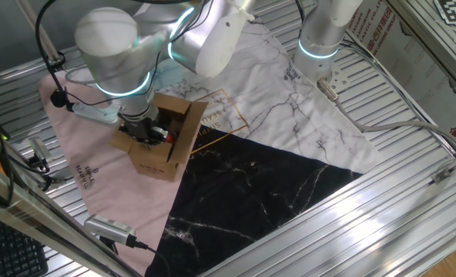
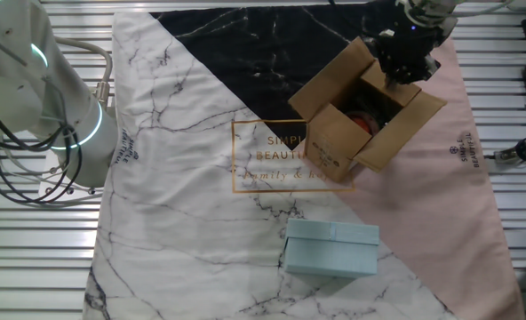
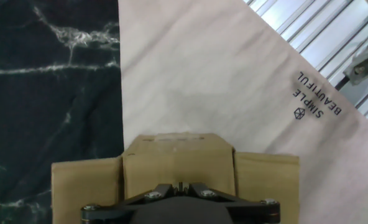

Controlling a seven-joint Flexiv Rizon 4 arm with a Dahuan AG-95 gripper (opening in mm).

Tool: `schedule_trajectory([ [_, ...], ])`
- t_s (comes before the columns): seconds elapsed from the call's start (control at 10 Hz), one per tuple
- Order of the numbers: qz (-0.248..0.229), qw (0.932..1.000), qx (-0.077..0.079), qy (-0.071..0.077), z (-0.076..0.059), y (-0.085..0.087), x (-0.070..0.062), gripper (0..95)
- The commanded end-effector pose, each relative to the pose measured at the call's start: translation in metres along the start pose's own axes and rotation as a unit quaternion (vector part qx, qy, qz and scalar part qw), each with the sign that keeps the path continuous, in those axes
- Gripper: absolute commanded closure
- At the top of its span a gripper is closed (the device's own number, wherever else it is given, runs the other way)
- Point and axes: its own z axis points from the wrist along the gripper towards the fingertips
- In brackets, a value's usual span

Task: Cover the box

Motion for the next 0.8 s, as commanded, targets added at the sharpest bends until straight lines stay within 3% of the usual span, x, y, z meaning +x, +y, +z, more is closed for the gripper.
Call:
schedule_trajectory([
  [0.1, 0.002, 1.0000, 0.000, -0.001, 0.0024, -0.0007, -0.0019, 95.0],
  [0.8, -0.001, 1.0000, 0.002, -0.005, 0.0115, -0.0005, -0.0050, 95.0],
])
